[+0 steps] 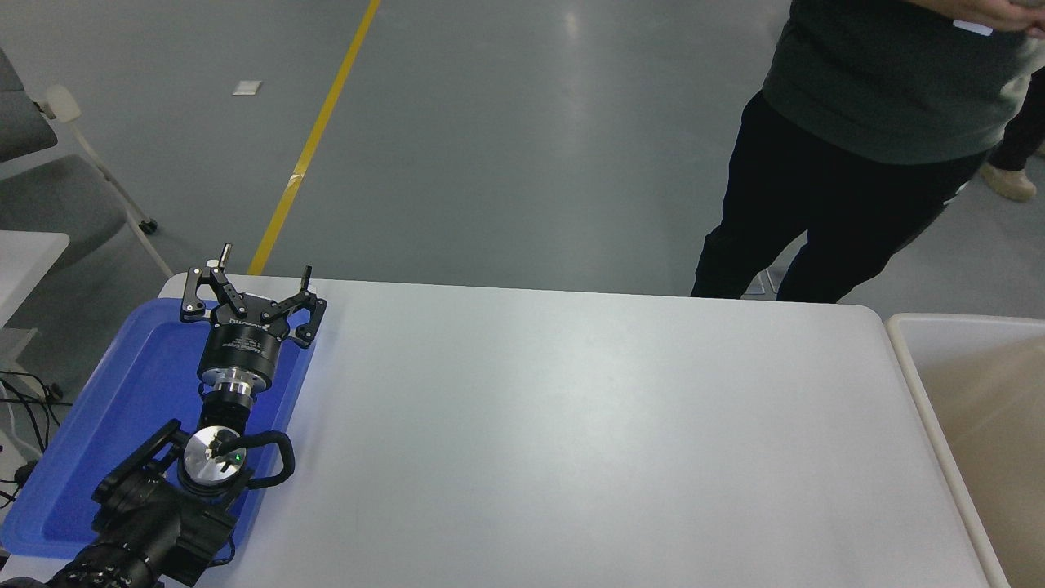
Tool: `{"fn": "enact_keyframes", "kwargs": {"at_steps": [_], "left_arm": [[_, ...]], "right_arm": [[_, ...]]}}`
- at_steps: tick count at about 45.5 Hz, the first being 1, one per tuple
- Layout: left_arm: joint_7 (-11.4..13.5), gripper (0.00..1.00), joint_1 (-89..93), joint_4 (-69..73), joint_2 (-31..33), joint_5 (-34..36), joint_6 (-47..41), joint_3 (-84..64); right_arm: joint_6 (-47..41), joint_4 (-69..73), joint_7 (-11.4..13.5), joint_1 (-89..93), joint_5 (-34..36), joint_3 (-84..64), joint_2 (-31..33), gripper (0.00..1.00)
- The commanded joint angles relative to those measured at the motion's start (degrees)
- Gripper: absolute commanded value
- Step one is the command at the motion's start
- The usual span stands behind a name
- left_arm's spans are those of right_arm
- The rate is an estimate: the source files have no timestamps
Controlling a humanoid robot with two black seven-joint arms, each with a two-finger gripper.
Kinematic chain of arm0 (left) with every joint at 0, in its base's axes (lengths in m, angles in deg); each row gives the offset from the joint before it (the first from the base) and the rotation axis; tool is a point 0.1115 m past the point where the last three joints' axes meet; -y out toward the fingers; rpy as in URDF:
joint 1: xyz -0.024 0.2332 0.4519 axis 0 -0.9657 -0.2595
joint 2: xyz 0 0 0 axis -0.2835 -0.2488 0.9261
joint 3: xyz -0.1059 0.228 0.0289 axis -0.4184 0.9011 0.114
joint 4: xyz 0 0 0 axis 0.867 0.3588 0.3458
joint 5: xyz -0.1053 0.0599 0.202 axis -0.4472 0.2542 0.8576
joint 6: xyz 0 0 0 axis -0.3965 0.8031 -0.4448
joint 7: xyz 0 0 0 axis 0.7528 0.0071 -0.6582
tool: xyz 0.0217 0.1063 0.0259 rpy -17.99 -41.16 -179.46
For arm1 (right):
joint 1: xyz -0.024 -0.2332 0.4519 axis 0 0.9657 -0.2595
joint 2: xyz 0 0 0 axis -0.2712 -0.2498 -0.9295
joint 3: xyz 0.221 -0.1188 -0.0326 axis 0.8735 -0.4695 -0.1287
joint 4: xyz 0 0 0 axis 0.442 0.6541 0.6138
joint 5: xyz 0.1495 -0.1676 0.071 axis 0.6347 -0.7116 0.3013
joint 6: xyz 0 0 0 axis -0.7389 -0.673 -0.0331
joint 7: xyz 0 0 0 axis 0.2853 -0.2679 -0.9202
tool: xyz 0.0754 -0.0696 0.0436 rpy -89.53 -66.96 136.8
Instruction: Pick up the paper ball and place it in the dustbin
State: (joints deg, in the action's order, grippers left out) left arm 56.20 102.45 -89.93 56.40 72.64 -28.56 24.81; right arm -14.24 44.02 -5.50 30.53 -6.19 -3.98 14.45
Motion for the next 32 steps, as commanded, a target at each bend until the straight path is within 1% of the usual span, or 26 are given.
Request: {"fn": "enact_keyframes", "kwargs": {"at_steps": [1,7,17,25,32], "left_arm": [[0.0,1.00,0.0,0.0,0.0,0.0,0.0,0.0],[0.0,1.00,0.0,0.0,0.0,0.0,0.0,0.0],[0.0,1.00,0.0,0.0,0.0,0.0,0.0,0.0],[0.0,1.00,0.0,0.0,0.0,0.0,0.0,0.0],[0.1,1.00,0.0,0.0,0.0,0.0,0.0,0.0]], "right_arm": [[1.5,-1.0,0.7,1.9,2.1,1.3,-2.4,0.98],[1.5,-0.6,0.7,1.9,3.0,1.3,-2.7,0.99],[1.6,-0.4,0.7,1.6,7.5,1.6,-2.7,1.00],[1.7,-0.2,0.7,1.0,14.9,7.1,-2.8,1.00],[1.3,0.4,0.6,-0.9,23.9,19.0,-3.4,1.00]]}}
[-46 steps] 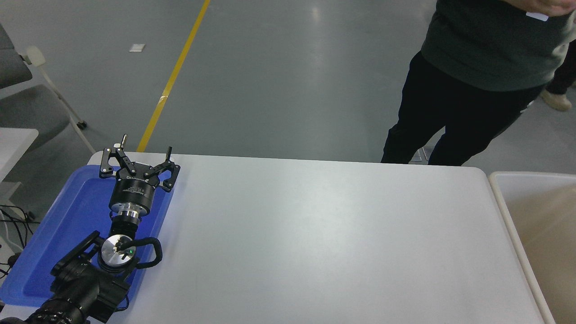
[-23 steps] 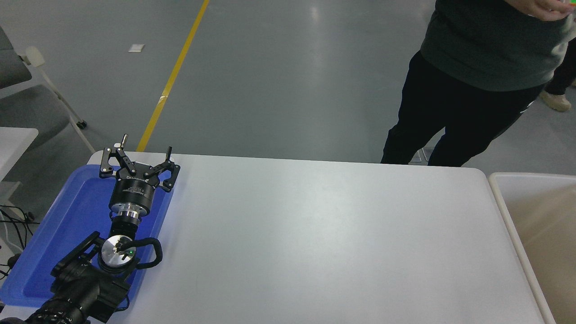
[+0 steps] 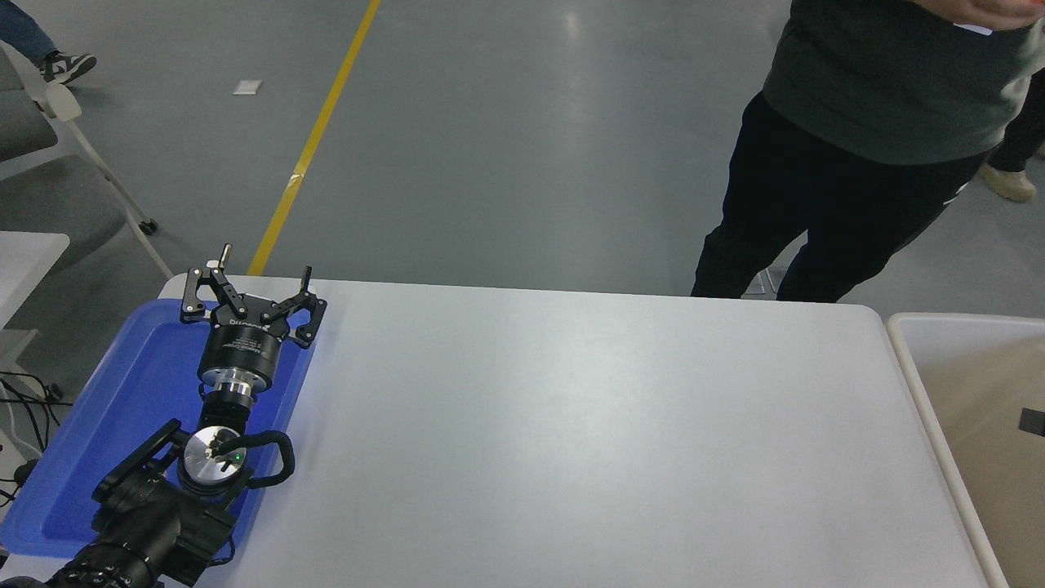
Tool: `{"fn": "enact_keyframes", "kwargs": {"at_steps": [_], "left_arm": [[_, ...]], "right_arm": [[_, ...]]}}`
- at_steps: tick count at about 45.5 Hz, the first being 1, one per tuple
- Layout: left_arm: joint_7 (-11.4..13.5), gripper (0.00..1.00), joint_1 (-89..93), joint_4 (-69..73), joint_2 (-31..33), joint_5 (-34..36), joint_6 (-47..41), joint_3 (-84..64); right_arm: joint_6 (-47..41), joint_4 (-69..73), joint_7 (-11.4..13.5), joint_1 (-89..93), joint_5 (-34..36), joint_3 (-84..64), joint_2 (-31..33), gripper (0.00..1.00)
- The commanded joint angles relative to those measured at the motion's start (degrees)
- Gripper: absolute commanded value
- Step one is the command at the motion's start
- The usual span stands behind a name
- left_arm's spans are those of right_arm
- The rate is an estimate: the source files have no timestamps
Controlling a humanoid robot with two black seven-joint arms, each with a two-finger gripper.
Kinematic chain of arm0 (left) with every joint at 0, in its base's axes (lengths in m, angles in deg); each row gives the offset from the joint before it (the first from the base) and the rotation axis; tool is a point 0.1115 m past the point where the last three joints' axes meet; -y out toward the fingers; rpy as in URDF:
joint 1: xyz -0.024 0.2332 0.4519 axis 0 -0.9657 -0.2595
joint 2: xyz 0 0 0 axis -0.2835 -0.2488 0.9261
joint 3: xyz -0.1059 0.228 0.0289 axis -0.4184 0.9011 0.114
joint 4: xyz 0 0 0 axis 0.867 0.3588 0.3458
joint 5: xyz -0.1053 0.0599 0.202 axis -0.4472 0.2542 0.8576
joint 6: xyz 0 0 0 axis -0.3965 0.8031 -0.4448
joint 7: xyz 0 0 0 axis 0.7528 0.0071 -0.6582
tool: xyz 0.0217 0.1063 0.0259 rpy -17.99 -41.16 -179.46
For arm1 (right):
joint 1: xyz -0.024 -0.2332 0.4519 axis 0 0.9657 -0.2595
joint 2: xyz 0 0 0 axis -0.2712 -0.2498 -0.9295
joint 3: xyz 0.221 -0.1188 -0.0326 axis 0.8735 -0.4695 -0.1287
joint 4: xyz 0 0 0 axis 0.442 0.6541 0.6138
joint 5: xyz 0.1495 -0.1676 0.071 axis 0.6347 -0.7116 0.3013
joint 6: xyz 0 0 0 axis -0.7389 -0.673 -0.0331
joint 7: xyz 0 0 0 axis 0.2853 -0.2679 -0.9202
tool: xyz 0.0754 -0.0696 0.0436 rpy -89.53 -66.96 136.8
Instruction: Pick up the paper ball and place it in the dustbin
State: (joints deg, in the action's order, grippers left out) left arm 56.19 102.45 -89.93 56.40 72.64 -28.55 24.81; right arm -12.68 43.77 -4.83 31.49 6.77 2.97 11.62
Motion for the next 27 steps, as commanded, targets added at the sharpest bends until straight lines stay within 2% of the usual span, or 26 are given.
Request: {"fn": "enact_keyframes", "kwargs": {"at_steps": [1,7,16,27], "left_arm": [[0.0,1.00,0.0,0.0,0.0,0.0,0.0,0.0],[0.1,1.00,-0.1,0.0,0.0,0.0,0.0,-0.1],[0.1,1.00,-0.1,0.0,0.0,0.0,-0.1,-0.1],[0.1,1.00,-0.1,0.0,0.1,0.0,-0.1,-0.1]], "right_arm": [[-0.3,0.9,0.0,-2.1,12.0,13.8,-0.6,1.00],[-0.2,5.4,0.0,-3.7,17.1,25.0,-0.6,1.00],[-0.6,17.9,0.0,-4.3,19.2,46.1,1.4,1.00],[-1.0,26.1,-0.4,-4.0,21.4,54.8,-0.7,1.00]]}}
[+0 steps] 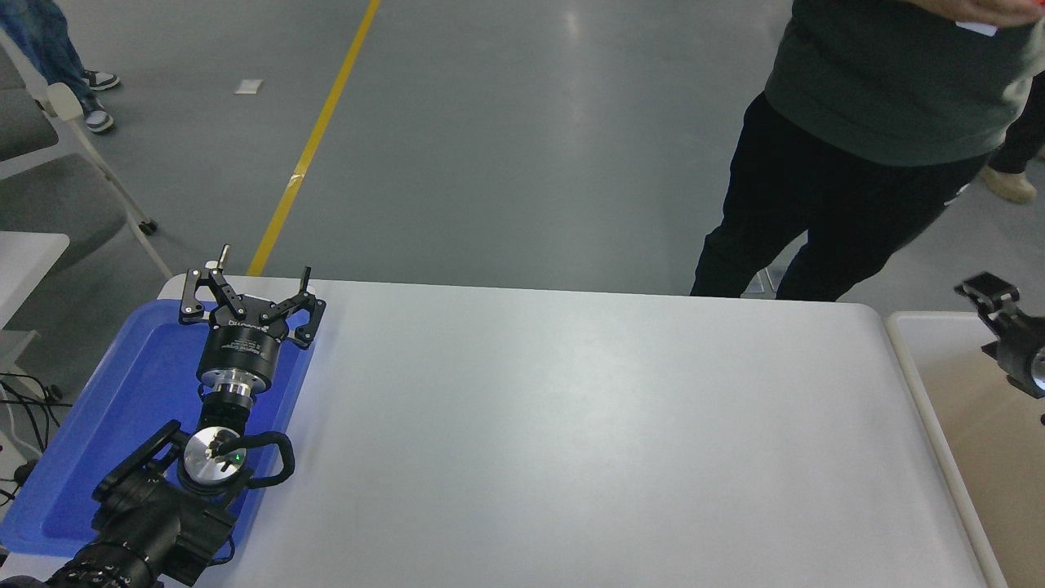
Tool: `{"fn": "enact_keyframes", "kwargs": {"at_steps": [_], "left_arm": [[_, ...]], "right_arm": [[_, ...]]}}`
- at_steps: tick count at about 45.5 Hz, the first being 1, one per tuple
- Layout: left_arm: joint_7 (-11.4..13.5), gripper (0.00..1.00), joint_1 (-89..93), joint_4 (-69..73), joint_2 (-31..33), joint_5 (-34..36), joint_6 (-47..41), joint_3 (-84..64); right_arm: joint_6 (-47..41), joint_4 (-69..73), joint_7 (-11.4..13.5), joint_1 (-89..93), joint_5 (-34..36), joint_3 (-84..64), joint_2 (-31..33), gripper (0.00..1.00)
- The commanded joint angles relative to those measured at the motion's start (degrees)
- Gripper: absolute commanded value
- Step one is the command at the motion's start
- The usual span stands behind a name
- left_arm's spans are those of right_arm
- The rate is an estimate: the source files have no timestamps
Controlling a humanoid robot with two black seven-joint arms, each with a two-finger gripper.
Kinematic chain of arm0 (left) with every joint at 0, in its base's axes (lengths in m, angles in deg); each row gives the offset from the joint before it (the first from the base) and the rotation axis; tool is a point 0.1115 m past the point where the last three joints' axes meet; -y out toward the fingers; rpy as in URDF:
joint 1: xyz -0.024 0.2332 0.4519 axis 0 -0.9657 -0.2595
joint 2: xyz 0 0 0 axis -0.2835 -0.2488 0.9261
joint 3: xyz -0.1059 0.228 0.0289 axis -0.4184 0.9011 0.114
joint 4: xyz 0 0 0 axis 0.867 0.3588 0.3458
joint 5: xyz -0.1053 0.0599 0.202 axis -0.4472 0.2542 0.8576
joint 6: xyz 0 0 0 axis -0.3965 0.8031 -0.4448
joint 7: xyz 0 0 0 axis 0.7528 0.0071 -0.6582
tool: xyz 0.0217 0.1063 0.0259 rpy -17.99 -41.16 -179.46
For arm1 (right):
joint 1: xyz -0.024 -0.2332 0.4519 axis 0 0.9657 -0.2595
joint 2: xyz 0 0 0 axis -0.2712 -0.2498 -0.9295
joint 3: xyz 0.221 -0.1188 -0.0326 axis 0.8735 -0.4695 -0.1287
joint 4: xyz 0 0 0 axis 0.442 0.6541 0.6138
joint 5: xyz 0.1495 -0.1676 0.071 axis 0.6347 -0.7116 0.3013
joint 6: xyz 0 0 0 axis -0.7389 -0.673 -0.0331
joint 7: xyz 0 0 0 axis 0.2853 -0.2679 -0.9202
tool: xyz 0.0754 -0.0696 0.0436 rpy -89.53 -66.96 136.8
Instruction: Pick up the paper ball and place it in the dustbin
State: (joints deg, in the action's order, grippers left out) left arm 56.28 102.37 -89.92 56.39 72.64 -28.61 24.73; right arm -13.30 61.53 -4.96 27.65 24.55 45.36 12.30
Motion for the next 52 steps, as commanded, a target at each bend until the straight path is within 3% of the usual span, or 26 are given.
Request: {"fn": "enact_keyframes", "kwargs": {"at_steps": [1,16,30,41,52], "left_arm": [[0.0,1.00,0.0,0.0,0.0,0.0,0.0,0.0],[0.0,1.00,0.0,0.0,0.0,0.0,0.0,0.0],[0.0,1.00,0.0,0.0,0.0,0.0,0.0,0.0],[0.0,1.00,0.0,0.0,0.0,0.0,0.1,0.0],[0.0,1.00,0.0,0.0,0.0,0.0,0.1,0.0]], "right_arm": [[-0.5,8.6,-0.4,-0.1,4.4,13.2,-1.8,1.00],[-0.6,11.4,-0.4,3.1,24.1,23.0,-11.5,1.00],[-6.1,11.0,-0.6,7.8,24.6,25.6,-18.3,1.00],[-14.2,10.9,-0.9,14.4,24.6,29.2,-18.9,1.00],[-15.4,9.8,-0.9,16.6,24.6,30.6,-18.6,1.00]]}}
